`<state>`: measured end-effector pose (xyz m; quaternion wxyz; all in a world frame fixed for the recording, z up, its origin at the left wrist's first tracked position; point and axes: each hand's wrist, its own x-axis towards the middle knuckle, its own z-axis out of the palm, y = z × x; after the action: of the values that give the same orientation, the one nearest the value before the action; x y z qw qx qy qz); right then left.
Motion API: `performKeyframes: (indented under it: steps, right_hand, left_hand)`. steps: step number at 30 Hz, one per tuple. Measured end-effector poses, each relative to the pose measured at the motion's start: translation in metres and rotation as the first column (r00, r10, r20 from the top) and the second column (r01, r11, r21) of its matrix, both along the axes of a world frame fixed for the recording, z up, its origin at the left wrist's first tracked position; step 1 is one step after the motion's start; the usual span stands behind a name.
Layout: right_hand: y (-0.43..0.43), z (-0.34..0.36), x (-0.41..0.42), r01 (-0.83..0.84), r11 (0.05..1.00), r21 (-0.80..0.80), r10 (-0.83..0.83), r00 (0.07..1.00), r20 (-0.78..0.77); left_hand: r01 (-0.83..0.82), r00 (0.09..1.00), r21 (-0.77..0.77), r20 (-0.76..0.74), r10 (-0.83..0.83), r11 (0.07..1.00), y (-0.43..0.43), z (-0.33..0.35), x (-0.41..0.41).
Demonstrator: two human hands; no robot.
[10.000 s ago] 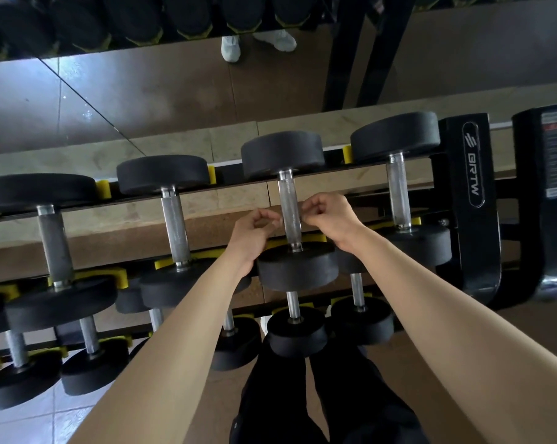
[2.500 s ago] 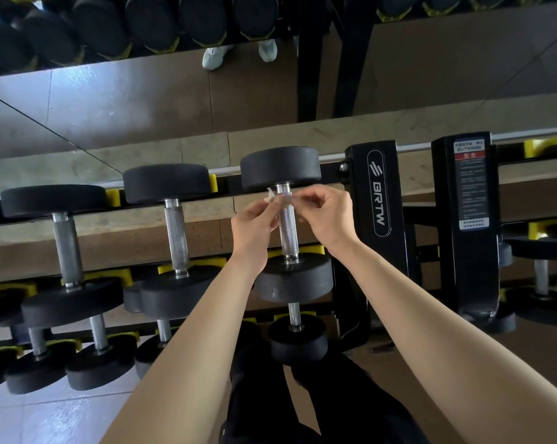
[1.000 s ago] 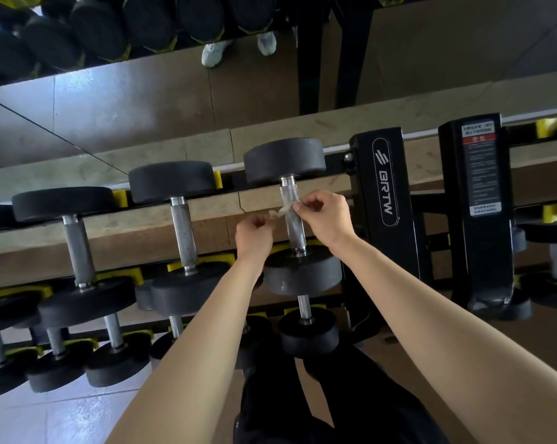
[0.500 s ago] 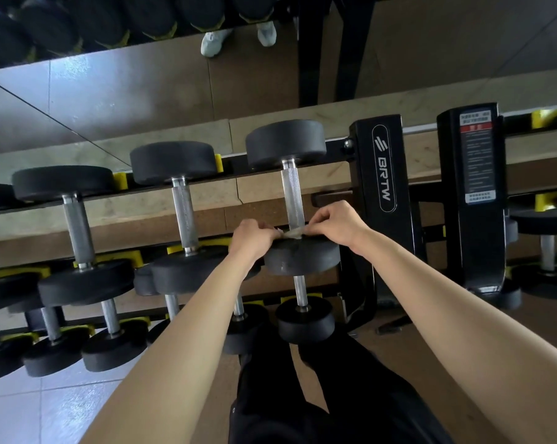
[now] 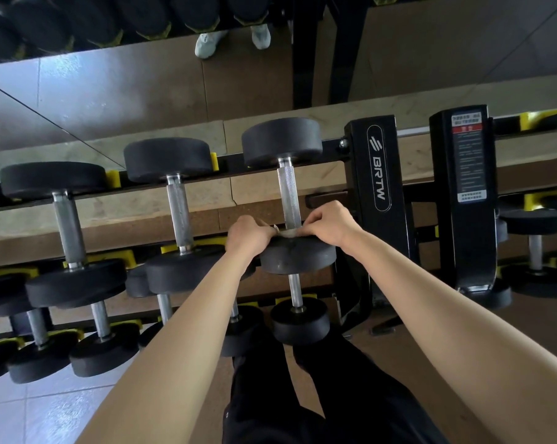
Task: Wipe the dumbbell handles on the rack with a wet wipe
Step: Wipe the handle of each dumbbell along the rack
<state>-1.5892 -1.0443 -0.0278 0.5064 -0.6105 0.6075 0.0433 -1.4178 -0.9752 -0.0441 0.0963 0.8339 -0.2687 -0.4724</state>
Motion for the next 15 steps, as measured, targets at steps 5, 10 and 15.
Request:
performKeyframes:
  steps: [5,10,15]
  right_hand:
    - [-0.012,-0.009,-0.027,0.128,0.991,-0.036,-0.129,0.99,-0.047]
    - [-0.023,-0.016,-0.041,0.478,0.859,-0.184,-0.465,0.878,0.11]
    - [-0.039,-0.016,-0.015,0.583,0.812,0.04,-0.555,0.748,0.364]
  left_hand:
    - [0.075,0.965,-0.133,-0.24,-0.106,0.988,0.004,0.012,-0.007]
    - [0.062,0.996,-0.238,-0.053,-0.077,0.969,-0.007,0.001,0.006]
    - [-0.312,0.928,-0.295,-0.298,0.223,0.903,-0.036,-0.01,0.015]
